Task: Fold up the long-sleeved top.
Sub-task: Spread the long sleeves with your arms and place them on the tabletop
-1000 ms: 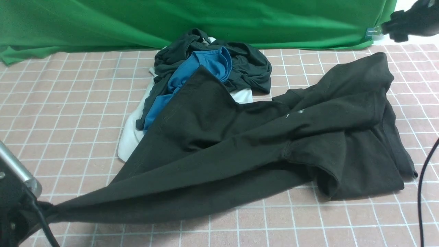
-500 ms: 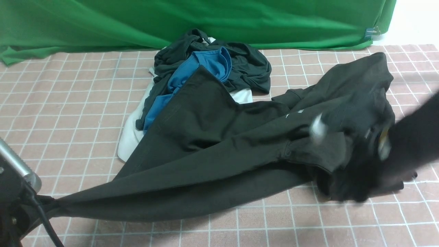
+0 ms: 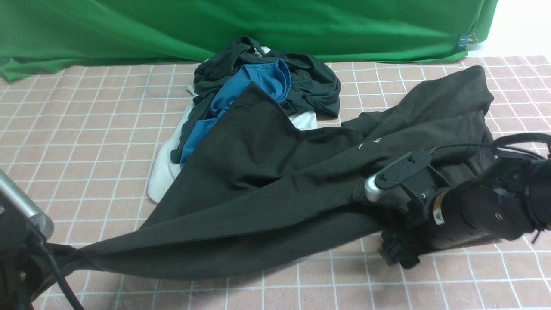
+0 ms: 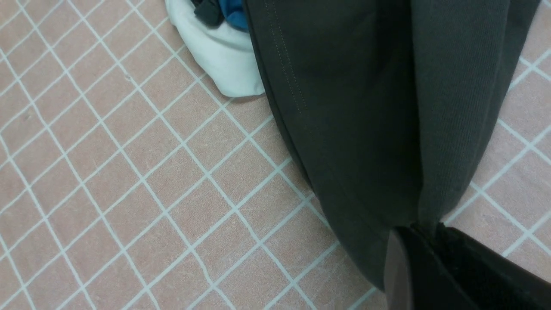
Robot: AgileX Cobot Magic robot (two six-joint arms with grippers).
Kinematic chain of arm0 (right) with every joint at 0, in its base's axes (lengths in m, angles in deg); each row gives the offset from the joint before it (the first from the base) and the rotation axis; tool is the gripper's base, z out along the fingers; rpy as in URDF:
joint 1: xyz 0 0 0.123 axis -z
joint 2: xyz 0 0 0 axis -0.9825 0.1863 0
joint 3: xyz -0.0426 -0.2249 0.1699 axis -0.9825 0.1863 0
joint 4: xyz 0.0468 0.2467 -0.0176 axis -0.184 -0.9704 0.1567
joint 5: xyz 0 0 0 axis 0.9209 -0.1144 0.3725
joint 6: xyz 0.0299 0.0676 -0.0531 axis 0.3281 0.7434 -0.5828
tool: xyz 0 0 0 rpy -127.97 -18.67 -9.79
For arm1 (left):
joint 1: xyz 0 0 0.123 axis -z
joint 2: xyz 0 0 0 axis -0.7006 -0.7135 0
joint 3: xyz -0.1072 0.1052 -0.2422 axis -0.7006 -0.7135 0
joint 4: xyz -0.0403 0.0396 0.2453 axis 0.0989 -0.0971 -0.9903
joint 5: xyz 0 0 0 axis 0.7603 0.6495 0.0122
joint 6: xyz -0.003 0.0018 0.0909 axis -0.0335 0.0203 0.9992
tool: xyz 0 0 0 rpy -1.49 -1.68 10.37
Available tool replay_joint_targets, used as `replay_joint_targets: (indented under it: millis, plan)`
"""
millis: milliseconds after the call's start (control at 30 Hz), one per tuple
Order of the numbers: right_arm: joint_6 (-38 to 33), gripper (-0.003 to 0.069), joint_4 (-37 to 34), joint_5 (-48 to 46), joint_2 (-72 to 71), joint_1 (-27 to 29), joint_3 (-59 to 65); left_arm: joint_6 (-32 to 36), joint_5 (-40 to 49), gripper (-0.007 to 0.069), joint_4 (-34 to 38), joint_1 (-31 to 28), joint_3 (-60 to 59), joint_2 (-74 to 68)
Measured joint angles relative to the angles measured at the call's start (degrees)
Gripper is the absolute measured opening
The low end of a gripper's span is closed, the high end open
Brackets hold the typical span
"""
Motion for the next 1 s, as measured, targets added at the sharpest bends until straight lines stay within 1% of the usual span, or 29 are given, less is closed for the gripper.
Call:
replay_joint_targets:
  millis: [133,167,200,267,300,333,400,467,500,533,600,667,767,867,1000]
  plan:
    - [-0.1,0.0409,-0.3,-1.8,0.3,0.1,-1.0,0.0,0.1,0.0033,0.0,0.0,0.0,0.0]
    - [-0.2,0.0349,0.0,-2.9,0.3,0.1,-1.3,0.0,0.1,0.0033,0.0,0.0,0.0,0.0]
    - [-0.2,0.0271,0.4,-4.3,0.2,0.1,-1.7,0.0,0.1,0.0033,0.0,0.0,0.0,0.0]
    - [-0.7,0.0150,1.3,-8.1,-0.8,0.4,-1.9,0.0,0.1,0.0033,0.0,0.0,0.0,0.0]
    - [-1.0,0.0103,1.4,-10.0,-1.4,0.5,-2.0,0.0,0.1,0.0033,0.0,0.0,0.0,0.0]
    - [-1.6,0.0077,1.6,-11.8,-2.6,0.6,-2.2,0.0,0.1,0.0033,0.0,0.0,0.0,0.0]
    - [-1.8,0.0069,1.7,-13.1,-4.3,0.6,-2.4,0.0,0.1,0.0033,0.1,0.0,0.0,0.0]
    - [-2.0,0.0069,1.7,-17.3,-8.2,0.6,-3.6,0.0,0.1,0.0033,0.1,0.0,0.0,0.0]
    - [-2.0,0.0069,1.7,-17.7,-8.6,0.6,-3.7,0.0,0.1,0.0033,0.1,0.0,0.0,0.0]
    - [-2.0,0.0069,1.7,-22.6,-11.6,0.6,-4.7,0.0,0.2,0.0033,0.1,0.0,0.0,0.0]
    - [-2.0,0.0069,1.3,-29.4,-15.5,0.2,-6.3,0.0,0.2,0.0033,0.1,0.0,0.0,0.0]
    - [-2.0,0.0069,0.9,-33.6,-18.2,-0.3,-7.4,0.0,0.2,0.0033,0.1,0.0,0.0,0.0]
    - [-1.5,0.0069,-0.5,-43.1,-23.8,-3.0,-8.9,-0.1,0.1,0.0033,0.0,0.0,0.0,0.0]
    - [0.1,0.0069,-2.4,-46.2,-27.9,-5.8,-8.8,-0.1,0.0,0.0033,-0.4,0.0,0.0,0.0]
    - [1.5,0.0069,-7.1,-46.9,-31.8,-10.5,-7.7,-0.1,0.0,0.0033,-0.9,0.0,0.0,0.0]
